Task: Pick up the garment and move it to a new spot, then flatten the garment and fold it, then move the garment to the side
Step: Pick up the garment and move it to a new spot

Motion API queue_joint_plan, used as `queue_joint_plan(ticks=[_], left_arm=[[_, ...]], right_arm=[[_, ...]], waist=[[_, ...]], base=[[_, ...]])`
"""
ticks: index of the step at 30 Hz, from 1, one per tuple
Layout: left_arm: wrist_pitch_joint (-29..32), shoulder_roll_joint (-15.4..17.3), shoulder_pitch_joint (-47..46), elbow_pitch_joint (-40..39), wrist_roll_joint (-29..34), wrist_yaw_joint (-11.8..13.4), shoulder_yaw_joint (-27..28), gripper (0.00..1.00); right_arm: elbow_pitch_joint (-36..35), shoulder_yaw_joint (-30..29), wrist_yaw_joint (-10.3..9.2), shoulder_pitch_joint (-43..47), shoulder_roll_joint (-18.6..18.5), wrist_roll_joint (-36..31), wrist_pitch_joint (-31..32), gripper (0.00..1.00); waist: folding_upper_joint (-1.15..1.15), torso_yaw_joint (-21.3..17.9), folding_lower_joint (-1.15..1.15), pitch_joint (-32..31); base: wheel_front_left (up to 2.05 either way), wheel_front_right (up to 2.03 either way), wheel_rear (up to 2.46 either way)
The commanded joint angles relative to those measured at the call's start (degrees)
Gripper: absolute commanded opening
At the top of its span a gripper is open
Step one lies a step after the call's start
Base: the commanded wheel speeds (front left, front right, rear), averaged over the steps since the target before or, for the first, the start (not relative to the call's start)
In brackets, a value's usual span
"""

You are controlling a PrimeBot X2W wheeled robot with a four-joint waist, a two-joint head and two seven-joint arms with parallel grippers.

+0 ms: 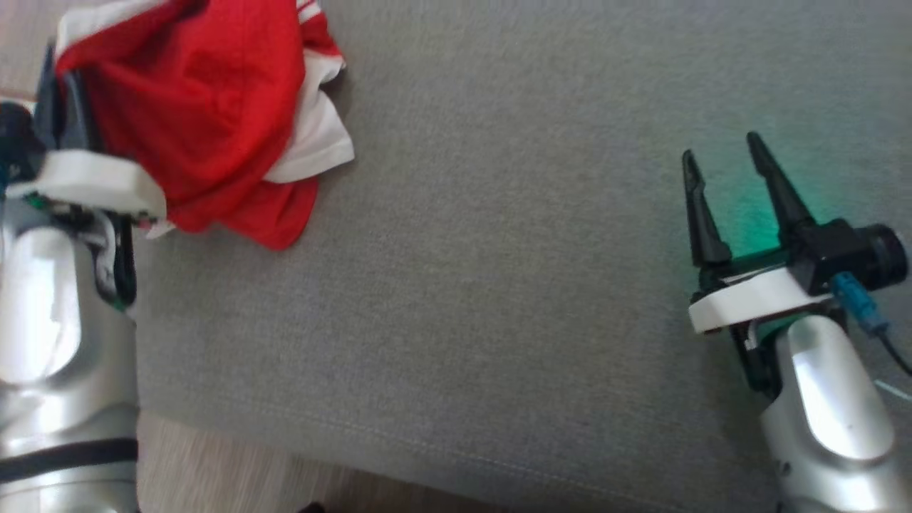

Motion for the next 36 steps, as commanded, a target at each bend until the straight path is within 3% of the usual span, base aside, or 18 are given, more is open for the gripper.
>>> queue_joint_plan(ticks=[1, 5, 11, 12, 21, 28, 35, 36], left_arm=[[-0.7, 3.58, -2.99, -5.2, 1.61, -0.58, -0.5, 0.0], [-0.7, 3.9, -5.45, -9.97, 3.17, -1.68, -4.31, 0.0], [-0.7, 2.31, -8.26, -11.93, 3.67, -3.36, -10.24, 0.0], [-0.7, 2.31, -8.26, -11.93, 3.67, -3.36, -10.24, 0.0], [-0.7, -2.93, -13.98, -13.82, 2.37, -4.31, -17.38, 0.0], [-0.7, -4.31, -10.49, -15.07, 1.28, -3.89, -21.24, 0.0], [-0.7, -4.25, 2.13, -8.42, -0.27, 0.15, -20.94, 0.01], [-0.7, -4.14, 4.01, -7.34, -0.88, 1.05, -20.03, 0.39]], right_arm=[[-1.44, 1.06, 0.42, 0.77, 1.56, 0.63, -0.29, 1.0], [-1.77, 1.58, 0.42, 1.07, 3.42, 1.26, -0.29, 1.0], [-3.21, 2.78, 0.42, 0.45, 4.66, 2.91, -0.29, 1.0], [-3.21, 2.78, 0.42, 0.45, 4.66, 2.91, -0.29, 1.0], [-7.75, 3.34, 0.42, 0.97, 4.82, 7.93, -0.29, 1.0], [-8.22, 1.72, 0.42, 2.35, 4.83, 8.78, -0.29, 1.0], [-7.22, 1.87, 0.42, 3.37, 4.83, 8.18, -0.29, 1.0], [-7.02, 1.95, 0.42, 3.4, 4.83, 8.03, -0.29, 1.0]], waist=[[0.0, -2.61, 0.0, -3.25], [0.0, -7.43, 0.0, -6.29], [0.0, -17.96, 0.0, -8.62], [0.0, -17.96, 0.0, -8.62], [0.0, -30.97, 0.0, -8.1], [0.0, -32.63, 0.0, -7.36], [0.0, -29.36, 0.0, -8.07], [0.0, -28.9, 0.0, -8.41]], base=[[0.0, 0.0, 0.0], [0.0, 0.0, 0.0], [0.0, 0.0, 0.0], [0.0, 0.0, 0.0], [0.0, 0.0, 0.0], [0.0, 0.0, 0.0], [0.0, 0.0, 0.0], [0.0, 0.0, 0.0]])
